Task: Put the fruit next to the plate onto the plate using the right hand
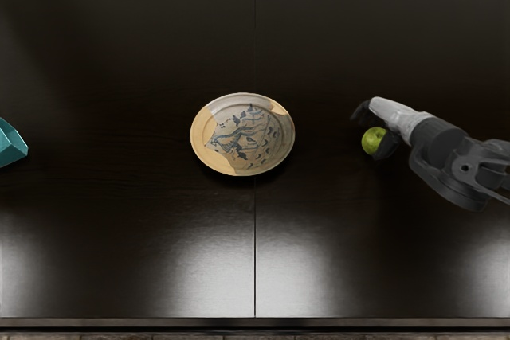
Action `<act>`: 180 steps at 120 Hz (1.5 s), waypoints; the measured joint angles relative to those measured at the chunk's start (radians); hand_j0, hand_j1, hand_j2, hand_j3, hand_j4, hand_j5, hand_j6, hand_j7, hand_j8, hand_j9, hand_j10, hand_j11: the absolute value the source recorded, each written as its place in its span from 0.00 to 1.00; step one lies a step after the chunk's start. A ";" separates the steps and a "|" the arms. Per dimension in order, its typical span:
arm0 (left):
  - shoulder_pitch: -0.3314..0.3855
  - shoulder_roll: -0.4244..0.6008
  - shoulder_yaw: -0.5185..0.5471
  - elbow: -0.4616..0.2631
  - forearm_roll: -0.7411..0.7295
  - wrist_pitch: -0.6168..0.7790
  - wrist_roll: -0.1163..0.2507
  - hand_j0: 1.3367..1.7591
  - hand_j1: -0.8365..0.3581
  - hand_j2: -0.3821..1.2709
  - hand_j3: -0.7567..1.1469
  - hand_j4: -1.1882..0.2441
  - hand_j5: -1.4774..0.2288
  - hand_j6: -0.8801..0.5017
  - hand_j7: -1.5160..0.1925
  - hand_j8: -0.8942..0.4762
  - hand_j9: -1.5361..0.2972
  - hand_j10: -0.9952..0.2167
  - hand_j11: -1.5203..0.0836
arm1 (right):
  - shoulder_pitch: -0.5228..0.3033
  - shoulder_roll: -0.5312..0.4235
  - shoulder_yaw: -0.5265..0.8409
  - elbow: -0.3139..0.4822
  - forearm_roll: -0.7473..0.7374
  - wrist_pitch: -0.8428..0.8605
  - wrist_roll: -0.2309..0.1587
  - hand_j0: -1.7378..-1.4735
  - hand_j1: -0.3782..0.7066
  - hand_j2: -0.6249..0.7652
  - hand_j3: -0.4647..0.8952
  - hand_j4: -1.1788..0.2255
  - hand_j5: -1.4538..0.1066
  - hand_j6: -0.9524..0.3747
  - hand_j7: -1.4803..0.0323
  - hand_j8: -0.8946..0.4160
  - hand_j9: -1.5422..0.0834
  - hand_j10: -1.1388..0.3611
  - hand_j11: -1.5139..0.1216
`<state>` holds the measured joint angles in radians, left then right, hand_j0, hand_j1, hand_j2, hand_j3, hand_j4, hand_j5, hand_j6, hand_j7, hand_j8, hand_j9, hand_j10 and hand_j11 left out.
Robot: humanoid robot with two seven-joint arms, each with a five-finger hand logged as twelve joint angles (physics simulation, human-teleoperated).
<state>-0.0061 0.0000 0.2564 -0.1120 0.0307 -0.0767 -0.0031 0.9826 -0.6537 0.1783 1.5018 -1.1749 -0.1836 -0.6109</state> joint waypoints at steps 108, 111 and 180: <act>0.000 0.000 -0.001 0.000 0.000 0.000 0.000 0.76 0.75 0.26 0.40 0.66 0.68 0.46 0.70 0.47 0.66 0.62 0.75 | -0.031 0.034 -0.021 -0.059 -0.016 -0.003 -0.001 0.36 0.62 0.56 0.34 0.33 0.41 0.26 0.40 0.38 0.43 0.41 0.39; 0.000 0.000 -0.001 0.000 0.000 0.000 0.000 0.76 0.75 0.26 0.40 0.66 0.68 0.46 0.70 0.47 0.66 0.62 0.75 | -0.032 0.034 -0.021 -0.061 -0.015 -0.004 -0.001 0.36 0.62 0.56 0.34 0.32 0.40 0.25 0.39 0.38 0.42 0.41 0.37; 0.000 0.000 0.000 0.000 0.000 0.000 0.000 0.76 0.75 0.26 0.40 0.66 0.68 0.46 0.70 0.47 0.66 0.62 0.75 | 0.081 0.038 0.009 -0.054 0.173 0.060 0.002 0.36 0.71 0.66 0.34 0.26 0.19 0.36 0.25 0.53 0.28 0.50 0.26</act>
<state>-0.0061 0.0000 0.2564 -0.1120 0.0307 -0.0767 -0.0031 1.0632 -0.6160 0.1871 1.4476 -1.0015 -0.1236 -0.6089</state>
